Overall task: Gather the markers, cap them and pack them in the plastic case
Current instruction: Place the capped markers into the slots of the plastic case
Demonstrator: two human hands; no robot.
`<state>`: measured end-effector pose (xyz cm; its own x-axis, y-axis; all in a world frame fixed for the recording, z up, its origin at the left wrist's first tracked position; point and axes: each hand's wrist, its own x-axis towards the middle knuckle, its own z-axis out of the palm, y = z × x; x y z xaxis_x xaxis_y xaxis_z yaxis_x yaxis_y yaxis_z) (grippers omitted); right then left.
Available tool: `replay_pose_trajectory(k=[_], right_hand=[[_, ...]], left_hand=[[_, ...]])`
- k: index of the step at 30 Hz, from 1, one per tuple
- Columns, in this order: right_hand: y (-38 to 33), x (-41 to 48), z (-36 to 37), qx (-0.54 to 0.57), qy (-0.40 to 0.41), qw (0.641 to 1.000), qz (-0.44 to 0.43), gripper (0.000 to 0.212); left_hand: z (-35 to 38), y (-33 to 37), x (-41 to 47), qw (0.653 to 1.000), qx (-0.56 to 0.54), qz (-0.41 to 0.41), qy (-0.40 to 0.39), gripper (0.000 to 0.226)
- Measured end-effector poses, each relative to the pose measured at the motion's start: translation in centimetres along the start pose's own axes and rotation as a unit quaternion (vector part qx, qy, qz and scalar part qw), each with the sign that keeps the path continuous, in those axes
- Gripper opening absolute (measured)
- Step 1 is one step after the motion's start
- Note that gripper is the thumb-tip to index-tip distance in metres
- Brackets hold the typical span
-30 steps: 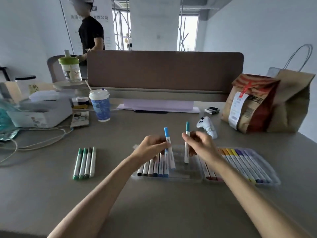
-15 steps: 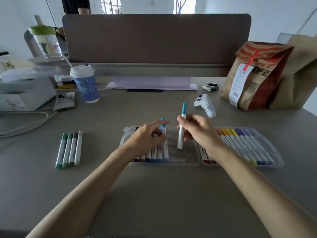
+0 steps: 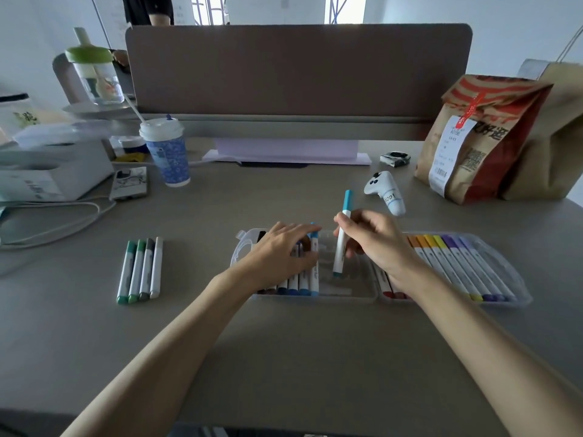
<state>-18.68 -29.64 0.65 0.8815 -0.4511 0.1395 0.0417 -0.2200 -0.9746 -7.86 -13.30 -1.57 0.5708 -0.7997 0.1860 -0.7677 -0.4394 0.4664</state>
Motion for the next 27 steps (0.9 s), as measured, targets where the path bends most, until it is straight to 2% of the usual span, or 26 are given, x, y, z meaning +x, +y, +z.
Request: replay_pose_trajectory(k=[6,11,17,19,23,25,27], right_hand=[[0.2,0.0,0.0,0.009,-0.012,1.000,-0.005,0.027],[0.6,0.2,0.1,0.023,-0.012,1.000,-0.001,0.024],[0.4,0.1,-0.3,0.015,-0.041,0.999,0.025,0.023],[0.4,0.0,-0.5,-0.021,-0.070,0.997,0.031,0.020],[0.1,-0.2,-0.9,-0.111,-0.095,0.989,0.031,0.012],[0.0,-0.2,-0.8,-0.128,-0.091,0.987,0.032,0.012],[0.0,-0.2,-0.6,-0.163,-0.081,0.983,0.030,0.028]], left_hand=[[0.0,-0.1,-0.2,0.996,0.082,0.043,0.018,0.051],[-0.6,-0.1,-0.8,0.991,0.104,0.042,-0.077,0.085],[-0.2,-0.6,-0.9,0.985,0.141,0.051,-0.083,0.090],[-0.1,-0.5,-1.0,0.991,0.113,0.051,-0.055,0.081],[-0.7,-0.4,-0.9,0.996,0.061,0.056,0.030,0.039],[-1.1,-0.8,-1.0,0.994,0.088,0.047,0.043,0.036],[-1.2,-1.3,-1.1,0.993,0.100,0.047,0.052,0.035]])
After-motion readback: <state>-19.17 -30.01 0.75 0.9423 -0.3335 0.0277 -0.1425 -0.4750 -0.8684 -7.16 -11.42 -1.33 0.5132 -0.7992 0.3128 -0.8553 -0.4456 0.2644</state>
